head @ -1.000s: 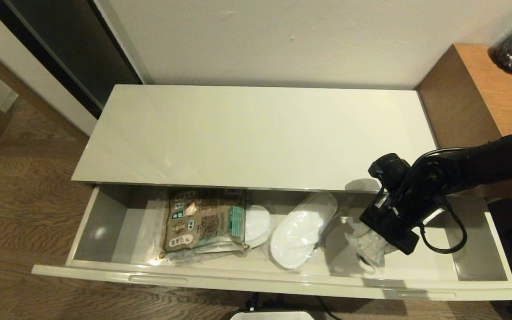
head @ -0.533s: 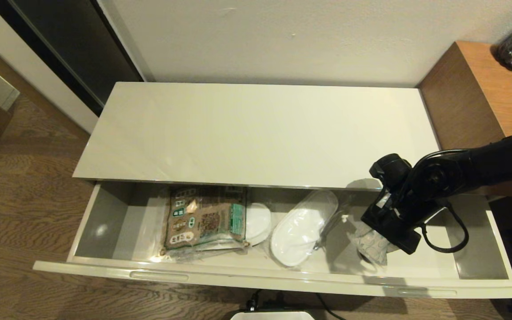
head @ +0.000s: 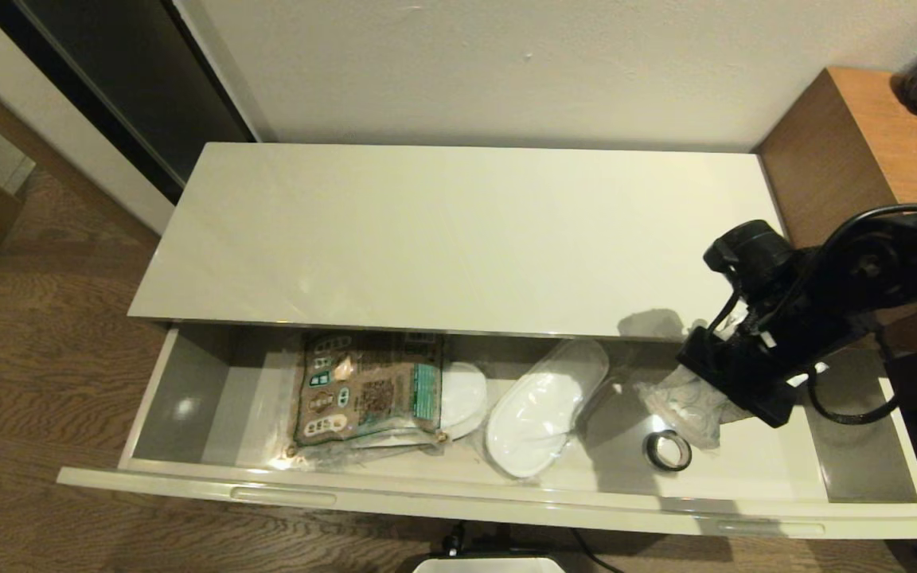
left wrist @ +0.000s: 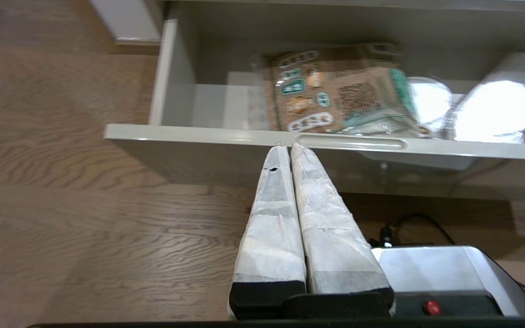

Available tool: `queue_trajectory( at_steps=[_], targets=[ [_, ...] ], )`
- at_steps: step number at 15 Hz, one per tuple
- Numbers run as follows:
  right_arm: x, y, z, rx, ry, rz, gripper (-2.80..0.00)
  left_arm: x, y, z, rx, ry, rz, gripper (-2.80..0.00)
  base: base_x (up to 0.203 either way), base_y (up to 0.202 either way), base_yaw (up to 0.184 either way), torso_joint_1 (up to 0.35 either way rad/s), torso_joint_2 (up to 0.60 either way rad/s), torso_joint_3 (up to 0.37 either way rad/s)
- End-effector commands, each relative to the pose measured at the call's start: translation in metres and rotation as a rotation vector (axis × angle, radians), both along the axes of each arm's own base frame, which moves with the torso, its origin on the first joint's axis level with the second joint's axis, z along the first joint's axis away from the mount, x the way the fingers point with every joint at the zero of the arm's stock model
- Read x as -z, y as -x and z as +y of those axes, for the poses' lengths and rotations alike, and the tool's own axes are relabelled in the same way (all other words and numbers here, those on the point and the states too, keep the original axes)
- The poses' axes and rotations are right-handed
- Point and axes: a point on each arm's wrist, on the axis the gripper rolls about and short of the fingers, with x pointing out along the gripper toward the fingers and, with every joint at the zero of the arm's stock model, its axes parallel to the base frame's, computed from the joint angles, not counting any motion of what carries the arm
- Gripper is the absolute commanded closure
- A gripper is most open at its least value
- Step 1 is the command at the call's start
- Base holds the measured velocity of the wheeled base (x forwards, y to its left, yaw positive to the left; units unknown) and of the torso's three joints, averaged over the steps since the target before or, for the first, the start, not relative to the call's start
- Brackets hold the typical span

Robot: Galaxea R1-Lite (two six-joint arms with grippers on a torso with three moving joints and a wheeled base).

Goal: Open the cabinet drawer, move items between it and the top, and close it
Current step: Put the tissue in the drawer

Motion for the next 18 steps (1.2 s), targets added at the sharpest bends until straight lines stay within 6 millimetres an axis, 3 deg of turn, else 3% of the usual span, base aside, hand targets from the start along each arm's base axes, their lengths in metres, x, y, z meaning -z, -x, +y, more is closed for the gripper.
queue_trajectory(
  at_steps=[1, 11, 13, 18],
  targets=[
    [-0.03, 0.029, -0.005, -0.013, -0.014, -0.038, 0.0, 0.0, 0.0, 0.0, 0.001, 0.001, 0.001, 0.0, 0.0, 0.0, 0.0, 0.0, 0.0, 0.0],
    [-0.01, 0.063, -0.014, 0.057, -0.005, 0.113, 0.0, 0.0, 0.0, 0.0, 0.001, 0.001, 0.001, 0.0, 0.0, 0.0, 0.0, 0.0, 0.0, 0.0],
    [-0.007, 0.062, -0.013, 0.061, -0.006, 0.121, 0.0, 0.0, 0.0, 0.0, 0.001, 0.001, 0.001, 0.0, 0.0, 0.0, 0.0, 0.0, 0.0, 0.0],
    [0.027, 0.043, -0.01, 0.07, 0.019, 0.197, 0.0, 0.0, 0.0, 0.0, 0.001, 0.001, 0.001, 0.0, 0.0, 0.0, 0.0, 0.0, 0.0, 0.0]
  ],
)
